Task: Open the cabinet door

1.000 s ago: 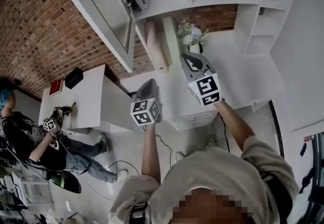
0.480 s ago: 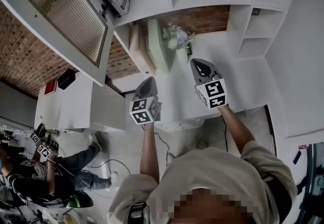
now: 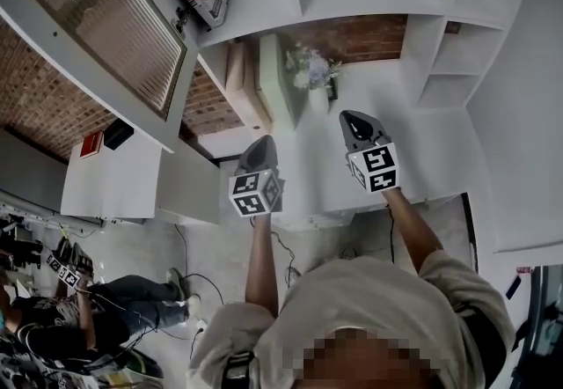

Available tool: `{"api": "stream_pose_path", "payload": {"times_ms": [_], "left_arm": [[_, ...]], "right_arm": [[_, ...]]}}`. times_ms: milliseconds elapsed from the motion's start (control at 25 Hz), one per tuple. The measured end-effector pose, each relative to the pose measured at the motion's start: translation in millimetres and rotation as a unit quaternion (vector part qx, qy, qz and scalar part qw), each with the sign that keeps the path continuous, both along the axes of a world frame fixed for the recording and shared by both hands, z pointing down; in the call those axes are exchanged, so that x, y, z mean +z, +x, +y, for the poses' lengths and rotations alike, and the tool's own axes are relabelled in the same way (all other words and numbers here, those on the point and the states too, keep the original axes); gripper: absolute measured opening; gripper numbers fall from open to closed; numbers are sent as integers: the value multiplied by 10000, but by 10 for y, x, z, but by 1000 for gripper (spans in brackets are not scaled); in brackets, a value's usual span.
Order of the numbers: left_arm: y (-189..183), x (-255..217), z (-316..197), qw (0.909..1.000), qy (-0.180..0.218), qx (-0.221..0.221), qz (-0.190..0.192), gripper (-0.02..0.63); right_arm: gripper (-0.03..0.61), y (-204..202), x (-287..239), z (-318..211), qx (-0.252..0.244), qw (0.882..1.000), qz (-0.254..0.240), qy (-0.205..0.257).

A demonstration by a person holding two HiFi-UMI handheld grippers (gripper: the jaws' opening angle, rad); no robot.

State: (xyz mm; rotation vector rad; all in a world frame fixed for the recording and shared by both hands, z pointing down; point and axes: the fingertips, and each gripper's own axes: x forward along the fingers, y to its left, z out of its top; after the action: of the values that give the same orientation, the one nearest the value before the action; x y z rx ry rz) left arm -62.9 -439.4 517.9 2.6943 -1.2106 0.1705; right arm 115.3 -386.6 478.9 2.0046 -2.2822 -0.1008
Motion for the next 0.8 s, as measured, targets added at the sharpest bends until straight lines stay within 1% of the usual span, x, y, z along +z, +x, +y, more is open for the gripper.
{"api": "stream_pose_path", "payload": {"times_ms": [360, 800], "left_arm": [[-53, -3, -66, 10000, 37, -34, 79, 26], [-55, 62, -105, 9999, -50, -41, 79, 26]], "right_arm": [[14, -73, 59, -44, -28, 10000, 25, -58], [14, -114, 125, -115, -87, 9998, 71, -155]]}}
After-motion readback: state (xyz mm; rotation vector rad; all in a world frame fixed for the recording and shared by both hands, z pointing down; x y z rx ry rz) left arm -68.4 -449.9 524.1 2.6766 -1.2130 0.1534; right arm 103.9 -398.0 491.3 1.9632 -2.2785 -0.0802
